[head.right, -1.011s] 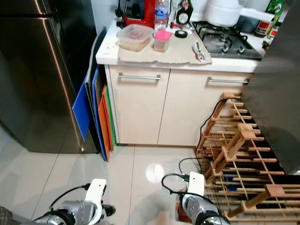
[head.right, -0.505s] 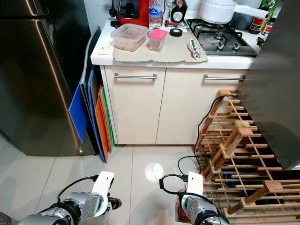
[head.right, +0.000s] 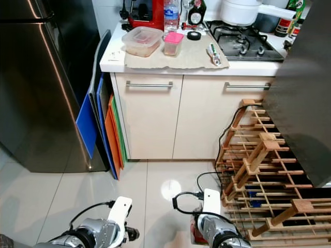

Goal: Restocking fridge

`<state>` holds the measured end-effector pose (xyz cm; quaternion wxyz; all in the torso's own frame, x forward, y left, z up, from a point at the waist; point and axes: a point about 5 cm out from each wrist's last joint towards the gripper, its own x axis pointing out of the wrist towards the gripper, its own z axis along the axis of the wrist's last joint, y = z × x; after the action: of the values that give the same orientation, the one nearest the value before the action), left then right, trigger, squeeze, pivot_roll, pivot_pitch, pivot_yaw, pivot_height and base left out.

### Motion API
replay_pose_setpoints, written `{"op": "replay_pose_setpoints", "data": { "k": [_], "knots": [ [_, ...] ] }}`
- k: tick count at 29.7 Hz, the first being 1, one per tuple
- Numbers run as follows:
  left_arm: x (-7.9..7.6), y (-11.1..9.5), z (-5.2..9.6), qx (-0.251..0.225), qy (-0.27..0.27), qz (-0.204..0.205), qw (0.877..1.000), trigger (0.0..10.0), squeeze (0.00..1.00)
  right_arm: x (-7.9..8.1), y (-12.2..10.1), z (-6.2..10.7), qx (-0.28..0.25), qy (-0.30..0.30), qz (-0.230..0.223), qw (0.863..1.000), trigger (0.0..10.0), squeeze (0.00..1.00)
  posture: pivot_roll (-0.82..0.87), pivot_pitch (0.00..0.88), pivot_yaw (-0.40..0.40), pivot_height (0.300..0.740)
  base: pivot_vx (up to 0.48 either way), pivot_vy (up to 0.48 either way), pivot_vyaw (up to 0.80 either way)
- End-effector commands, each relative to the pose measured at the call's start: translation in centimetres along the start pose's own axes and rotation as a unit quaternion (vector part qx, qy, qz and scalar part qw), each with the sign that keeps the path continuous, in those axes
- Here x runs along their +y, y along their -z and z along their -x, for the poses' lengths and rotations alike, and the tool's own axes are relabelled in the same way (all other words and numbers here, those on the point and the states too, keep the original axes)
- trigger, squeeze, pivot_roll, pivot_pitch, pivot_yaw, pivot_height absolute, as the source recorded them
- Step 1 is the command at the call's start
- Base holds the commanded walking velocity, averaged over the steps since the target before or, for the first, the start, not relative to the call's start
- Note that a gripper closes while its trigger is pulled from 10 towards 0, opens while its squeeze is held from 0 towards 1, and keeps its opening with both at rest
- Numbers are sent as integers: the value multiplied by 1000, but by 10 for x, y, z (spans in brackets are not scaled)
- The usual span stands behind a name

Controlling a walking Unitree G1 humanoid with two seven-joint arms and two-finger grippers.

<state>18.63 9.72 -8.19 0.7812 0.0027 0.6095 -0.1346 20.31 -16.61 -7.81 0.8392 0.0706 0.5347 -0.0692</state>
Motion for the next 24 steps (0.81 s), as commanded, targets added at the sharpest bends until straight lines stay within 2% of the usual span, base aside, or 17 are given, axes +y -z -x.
{"op": "replay_pose_setpoints", "data": {
  "k": [1,7,11,15,24],
  "knots": [
    [-3,2,-1,5,-1,2,1000,10000,0,-1,9,0,18,1,7,1000,10000,0,82,0,-14,740,0,0,0],
    [-8,7,-2,13,-2,16,1000,10000,0,-1,15,0,29,3,6,1000,10000,0,78,0,-8,740,0,0,0],
    [-14,7,-3,15,5,10,1000,10000,0,0,14,0,29,3,6,1000,10000,0,79,0,-8,740,0,0,0],
    [-3,8,-1,21,6,9,1000,10000,0,0,13,0,33,5,9,999,10000,0,87,0,-9,740,0,0,0],
    [-4,7,-1,28,10,9,1000,10000,0,-1,14,0,40,4,22,999,10000,0,92,0,-19,740,0,0,0]
  ]
}}
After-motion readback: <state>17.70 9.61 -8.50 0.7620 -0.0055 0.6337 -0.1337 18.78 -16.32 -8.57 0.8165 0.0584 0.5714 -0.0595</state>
